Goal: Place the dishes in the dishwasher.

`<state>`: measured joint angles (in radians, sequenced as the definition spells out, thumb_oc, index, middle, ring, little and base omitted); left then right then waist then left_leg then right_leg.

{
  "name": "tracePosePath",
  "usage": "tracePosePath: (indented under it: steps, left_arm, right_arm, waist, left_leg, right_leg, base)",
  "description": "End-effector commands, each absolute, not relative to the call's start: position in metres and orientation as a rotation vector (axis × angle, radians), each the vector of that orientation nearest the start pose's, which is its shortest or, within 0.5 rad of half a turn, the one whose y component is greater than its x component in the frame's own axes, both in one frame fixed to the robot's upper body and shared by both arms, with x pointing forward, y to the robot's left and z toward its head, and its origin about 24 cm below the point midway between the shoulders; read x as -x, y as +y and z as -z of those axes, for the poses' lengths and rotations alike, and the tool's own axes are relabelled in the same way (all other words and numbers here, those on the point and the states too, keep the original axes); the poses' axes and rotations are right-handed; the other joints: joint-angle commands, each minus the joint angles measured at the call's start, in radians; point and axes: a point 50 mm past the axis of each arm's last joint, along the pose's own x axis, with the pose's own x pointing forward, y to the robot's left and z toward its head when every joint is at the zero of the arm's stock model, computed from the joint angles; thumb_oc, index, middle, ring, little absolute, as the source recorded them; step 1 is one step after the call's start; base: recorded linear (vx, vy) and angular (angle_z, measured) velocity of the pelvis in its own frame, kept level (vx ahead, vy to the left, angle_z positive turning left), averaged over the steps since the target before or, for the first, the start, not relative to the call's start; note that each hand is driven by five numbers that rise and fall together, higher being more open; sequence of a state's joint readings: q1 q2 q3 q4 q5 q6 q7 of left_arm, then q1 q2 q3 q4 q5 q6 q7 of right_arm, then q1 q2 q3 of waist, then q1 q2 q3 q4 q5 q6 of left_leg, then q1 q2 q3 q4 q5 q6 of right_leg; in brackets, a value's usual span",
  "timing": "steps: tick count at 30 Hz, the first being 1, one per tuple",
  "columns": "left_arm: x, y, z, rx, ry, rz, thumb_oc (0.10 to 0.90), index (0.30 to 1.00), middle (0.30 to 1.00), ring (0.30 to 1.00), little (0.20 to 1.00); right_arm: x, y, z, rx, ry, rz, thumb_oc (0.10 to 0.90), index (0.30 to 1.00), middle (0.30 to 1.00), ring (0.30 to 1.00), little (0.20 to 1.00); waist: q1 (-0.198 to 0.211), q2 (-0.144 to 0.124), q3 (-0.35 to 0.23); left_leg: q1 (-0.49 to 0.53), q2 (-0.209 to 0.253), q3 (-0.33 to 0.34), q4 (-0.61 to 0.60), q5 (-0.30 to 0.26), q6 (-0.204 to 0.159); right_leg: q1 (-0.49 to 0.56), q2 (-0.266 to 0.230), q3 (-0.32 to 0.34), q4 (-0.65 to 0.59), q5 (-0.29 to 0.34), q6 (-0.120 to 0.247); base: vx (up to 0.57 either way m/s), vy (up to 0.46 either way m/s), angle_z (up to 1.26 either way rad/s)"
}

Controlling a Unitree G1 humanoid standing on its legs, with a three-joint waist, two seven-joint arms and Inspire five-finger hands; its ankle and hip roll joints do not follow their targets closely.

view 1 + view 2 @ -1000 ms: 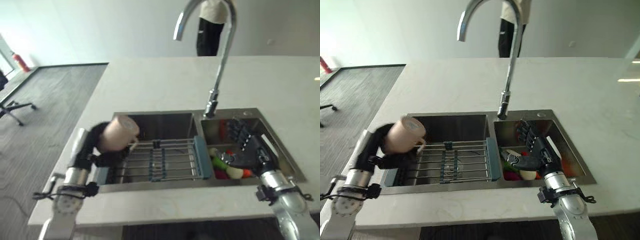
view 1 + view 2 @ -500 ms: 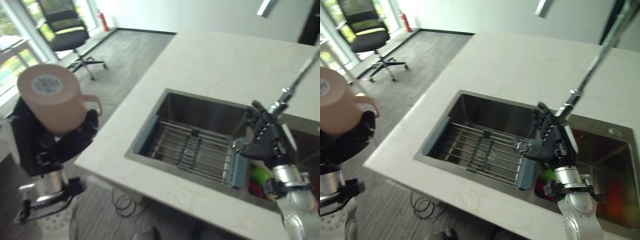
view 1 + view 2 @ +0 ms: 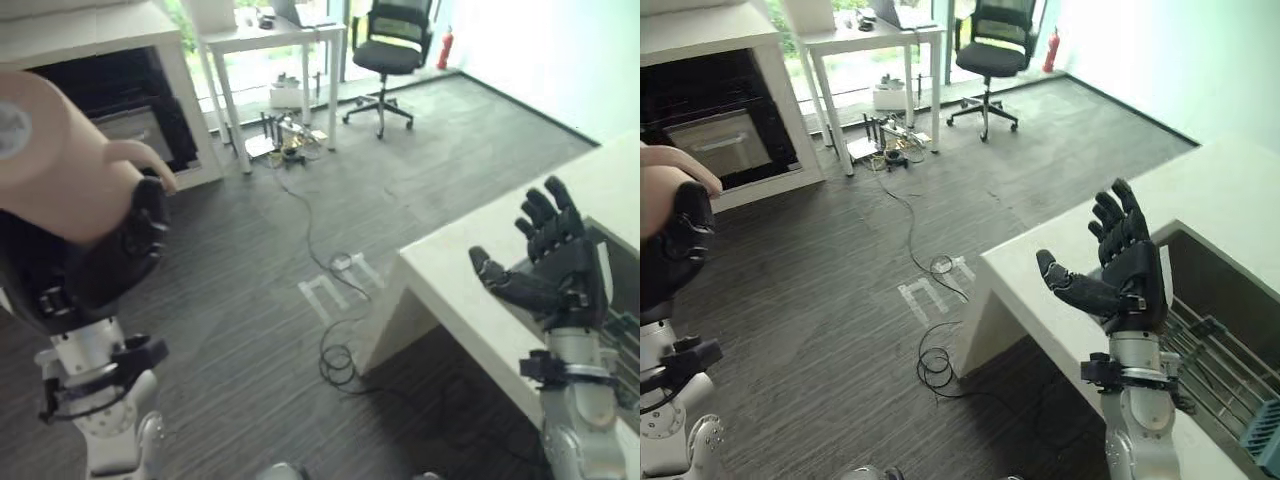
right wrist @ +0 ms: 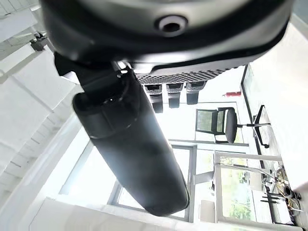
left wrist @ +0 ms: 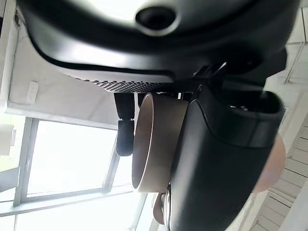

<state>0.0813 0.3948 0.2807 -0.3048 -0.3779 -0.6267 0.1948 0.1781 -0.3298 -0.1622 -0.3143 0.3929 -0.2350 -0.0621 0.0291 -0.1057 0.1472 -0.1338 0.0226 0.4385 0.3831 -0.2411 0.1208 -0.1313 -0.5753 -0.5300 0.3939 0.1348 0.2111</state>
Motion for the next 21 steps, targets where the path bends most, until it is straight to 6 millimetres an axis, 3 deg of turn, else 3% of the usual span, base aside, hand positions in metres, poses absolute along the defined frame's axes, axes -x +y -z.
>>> tracePosePath:
  steps: [1, 2, 4, 5, 6, 8, 15, 21]
  left_arm:
    - [-0.181, 0.244, -0.225, -0.101, -1.184, -0.193, 0.4, 0.3, 0.3, 0.3, 0.3]
    - [-0.185, 0.241, -0.225, -0.087, -1.179, -0.163, 0.4, 0.3, 0.3, 0.3, 0.3]
    - [-0.19, 0.238, -0.225, -0.076, -1.165, -0.151, 0.4, 0.3, 0.3, 0.3, 0.3]
    - [-0.191, 0.237, -0.224, -0.078, -1.162, -0.155, 0.4, 0.3, 0.3, 0.3, 0.3]
    - [-0.194, 0.234, -0.222, -0.081, -1.144, -0.178, 0.4, 0.3, 0.3, 0.3, 0.3]
    - [-0.194, 0.232, -0.22, -0.098, -1.132, -0.214, 0.4, 0.3, 0.3, 0.3, 0.3]
    - [-0.185, 0.241, -0.211, -0.069, -1.103, -0.263, 0.4, 0.3, 0.3, 0.3, 0.3]
    - [-0.182, 0.246, -0.21, -0.071, -1.083, -0.3, 0.4, 0.3, 0.3, 0.3, 0.3]
  right_arm:
    - [-0.203, -0.242, -0.176, 0.067, -0.73, 0.137, 0.8, 0.9, 0.9, 0.9, 0.9]
    - [-0.202, -0.245, -0.175, 0.076, -0.722, 0.159, 0.8, 0.9, 0.9, 0.9, 0.9]
    - [-0.2, -0.25, -0.176, 0.089, -0.71, 0.155, 0.8, 0.9, 0.9, 0.9, 0.9]
    - [-0.2, -0.25, -0.176, 0.089, -0.707, 0.149, 0.8, 0.9, 0.9, 0.9, 0.9]
    - [-0.201, -0.253, -0.178, 0.081, -0.696, 0.124, 0.8, 0.9, 0.9, 0.9, 0.9]
    - [-0.203, -0.252, -0.18, 0.073, -0.694, 0.085, 0.8, 0.9, 0.9, 0.9, 0.9]
    - [-0.208, -0.24, -0.183, 0.063, -0.7, 0.046, 0.8, 0.9, 0.9, 0.9, 0.9]
    - [-0.213, -0.23, -0.182, 0.062, -0.686, 0.014, 0.8, 0.9, 0.9, 0.9, 0.9]
  waist:
    - [-0.065, 0.046, -0.033]
    - [-0.084, 0.045, -0.034]
    - [-0.105, 0.049, -0.049]
    - [-0.108, 0.049, -0.053]
    - [-0.106, 0.051, -0.069]
    - [-0.088, 0.05, -0.082]
    - [-0.026, 0.066, -0.101]
    - [-0.013, 0.084, -0.111]
  left_leg:
    - [0.102, 0.076, -0.166, -0.083, 0.014, -0.192]
    - [0.084, 0.055, -0.22, -0.083, 0.012, -0.172]
    - [0.045, 0.037, -0.287, -0.083, 0.032, -0.154]
    - [0.038, 0.034, -0.299, -0.083, 0.036, -0.153]
    - [0.02, 0.021, -0.334, -0.083, 0.043, -0.15]
    - [0.01, 0.011, -0.35, -0.083, 0.042, -0.15]
    - [0.008, -0.009, -0.398, -0.083, 0.046, -0.151]
    - [0.007, 0.008, -0.405, -0.083, 0.052, -0.165]
  right_leg:
    - [-0.046, 0.18, 0.145, -0.094, 0.005, 0.03]
    - [-0.051, 0.247, 0.251, -0.094, -0.034, 0.016]
    - [-0.05, 0.354, 0.369, -0.094, -0.129, -0.018]
    - [-0.049, 0.372, 0.387, -0.094, -0.146, -0.024]
    - [-0.033, 0.435, 0.433, -0.094, -0.212, -0.05]
    - [-0.026, 0.465, 0.437, -0.094, -0.242, -0.068]
    - [0.006, 0.472, 0.42, -0.094, -0.276, -0.083]
    - [0.015, 0.47, 0.394, -0.094, -0.291, -0.089]
  base:
    - [0.13, 0.232, 0.72]
    - [0.14, 0.229, 1.65]
    - [0.11, 0.187, 2.64]
    - [0.14, 0.199, 2.69]
    - [0.11, 0.163, 2.1]
    - [0.11, 0.093, 1.03]
    - [0.07, -0.067, 0.17]
    - [0.03, -0.07, 0.21]
